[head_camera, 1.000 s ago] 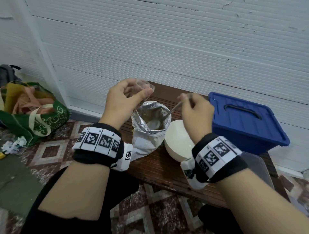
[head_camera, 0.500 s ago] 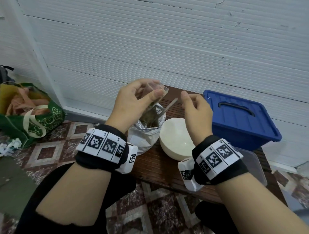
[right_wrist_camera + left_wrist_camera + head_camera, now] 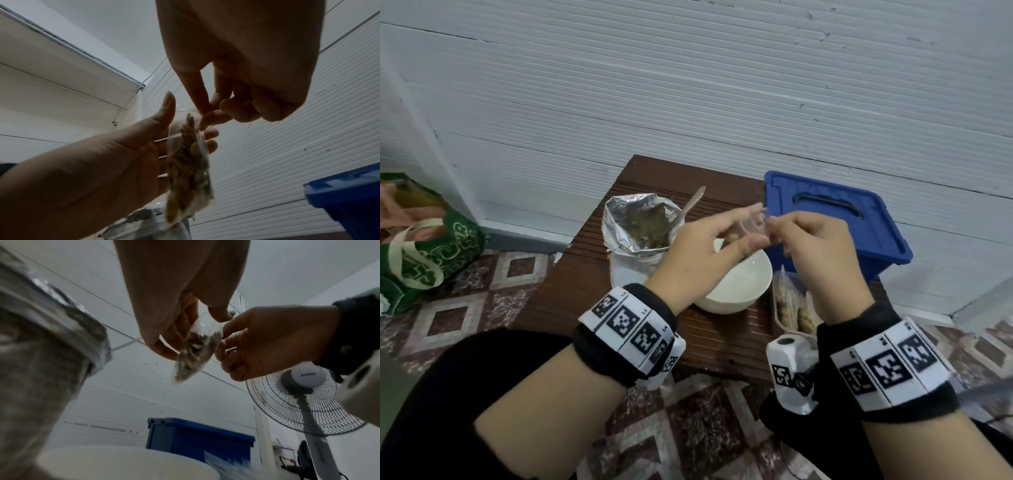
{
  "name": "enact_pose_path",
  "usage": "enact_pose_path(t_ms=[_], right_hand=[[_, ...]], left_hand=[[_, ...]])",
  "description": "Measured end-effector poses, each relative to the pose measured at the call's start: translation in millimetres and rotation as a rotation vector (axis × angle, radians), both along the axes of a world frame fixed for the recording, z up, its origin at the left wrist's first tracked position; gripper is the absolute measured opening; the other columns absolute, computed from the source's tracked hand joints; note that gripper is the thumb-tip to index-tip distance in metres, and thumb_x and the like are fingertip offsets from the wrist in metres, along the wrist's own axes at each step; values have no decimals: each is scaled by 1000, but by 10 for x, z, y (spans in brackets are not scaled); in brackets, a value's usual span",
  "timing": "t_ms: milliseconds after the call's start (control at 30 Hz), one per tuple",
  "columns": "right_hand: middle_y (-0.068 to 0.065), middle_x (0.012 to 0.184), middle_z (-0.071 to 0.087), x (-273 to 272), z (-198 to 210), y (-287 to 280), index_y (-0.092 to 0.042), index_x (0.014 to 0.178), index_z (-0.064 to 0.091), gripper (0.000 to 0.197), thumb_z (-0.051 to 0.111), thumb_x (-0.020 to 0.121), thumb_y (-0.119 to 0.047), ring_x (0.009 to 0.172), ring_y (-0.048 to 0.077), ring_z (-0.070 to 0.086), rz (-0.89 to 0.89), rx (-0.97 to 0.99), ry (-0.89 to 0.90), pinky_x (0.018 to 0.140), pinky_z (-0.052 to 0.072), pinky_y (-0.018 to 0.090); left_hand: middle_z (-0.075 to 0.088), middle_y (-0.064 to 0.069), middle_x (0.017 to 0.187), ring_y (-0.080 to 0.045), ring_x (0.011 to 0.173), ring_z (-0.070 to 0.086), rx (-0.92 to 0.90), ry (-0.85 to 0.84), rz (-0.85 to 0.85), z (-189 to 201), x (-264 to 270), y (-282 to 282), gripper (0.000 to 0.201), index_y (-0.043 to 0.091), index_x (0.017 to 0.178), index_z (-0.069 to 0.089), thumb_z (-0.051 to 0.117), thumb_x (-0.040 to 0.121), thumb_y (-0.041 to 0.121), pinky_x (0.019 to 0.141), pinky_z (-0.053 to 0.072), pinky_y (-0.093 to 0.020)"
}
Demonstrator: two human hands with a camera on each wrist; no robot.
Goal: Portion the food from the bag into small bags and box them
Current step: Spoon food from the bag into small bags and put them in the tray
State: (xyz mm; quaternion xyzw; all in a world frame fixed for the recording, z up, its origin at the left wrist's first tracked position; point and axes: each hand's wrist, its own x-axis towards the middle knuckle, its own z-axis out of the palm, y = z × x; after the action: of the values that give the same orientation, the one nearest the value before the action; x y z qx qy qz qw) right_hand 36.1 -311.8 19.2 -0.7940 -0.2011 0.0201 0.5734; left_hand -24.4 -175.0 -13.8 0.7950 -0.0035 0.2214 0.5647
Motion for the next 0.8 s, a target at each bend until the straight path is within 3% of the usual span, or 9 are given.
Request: enact_pose_path(t_ms=[100,167,267,400,467,567,633,700,800], right_hand=[[-4,62,65,33,-53,-105,-7,64,68,27,58,89,-13,66,2,57,-16,-41,-3,69,42,26],[-2,68,69,53,-87,-157,-9,66,70,27,58,89,-14,72,3,61,-15,-69,7,72,44,26],[1,72,71,60,-106,-203,-12,69,72,26,58,90,-17,75,5,62,12,-95,30,74,45,27],[-6,61,66,33,-80,-216,-17,67,73,28,59,90,-21,60,-6,54,51,-81,98,70,39,23],[-11,55,62,16,-67,-214,-20,65,72,30,59,91,-26,58,-5,53,66,-83,127,71,39,25],[0,67,69,-19,-50,-220,-15,72,73,37,61,85,-48,58,-1,54,81,-117,104,68,41,24],[7,76,70,-22,-70,-222,-19,76,72,38,67,76,-56,63,9,58,76,-220,32,64,46,25],[2,76,70,-10,-104,-218,-21,81,72,30,73,74,-51,69,10,63,52,-317,-34,65,50,21],[-8,71,67,19,-174,-198,-18,83,72,14,71,82,-32,68,2,60,-1,-395,-131,58,43,5]], left_hand=[[62,15,120,2,113,56,12,70,-81,-118,17,-58,60,38,131,47,74,78,28,97,41,-12],[58,18,123,10,115,51,17,126,-121,-206,30,-51,73,34,137,43,79,74,25,98,38,-8],[59,14,128,12,117,48,96,189,-158,-326,57,-14,81,27,143,42,81,73,25,101,36,-10],[64,12,115,8,107,54,123,179,-125,-395,78,-8,64,21,132,54,81,74,22,95,38,-8],[63,15,107,9,99,55,126,169,-106,-413,87,-17,56,21,123,58,82,73,22,89,37,-5],[59,22,99,17,93,52,150,175,-76,-435,85,-41,51,24,116,59,83,71,26,82,36,-1],[60,22,93,20,87,51,148,176,-49,-454,85,-57,46,30,109,58,83,70,27,78,35,0],[61,21,88,20,84,52,138,171,-15,-471,90,-75,42,34,102,58,83,70,26,75,35,0],[64,14,99,14,89,53,126,189,18,-509,113,-87,49,27,114,61,83,70,31,78,37,-2]])
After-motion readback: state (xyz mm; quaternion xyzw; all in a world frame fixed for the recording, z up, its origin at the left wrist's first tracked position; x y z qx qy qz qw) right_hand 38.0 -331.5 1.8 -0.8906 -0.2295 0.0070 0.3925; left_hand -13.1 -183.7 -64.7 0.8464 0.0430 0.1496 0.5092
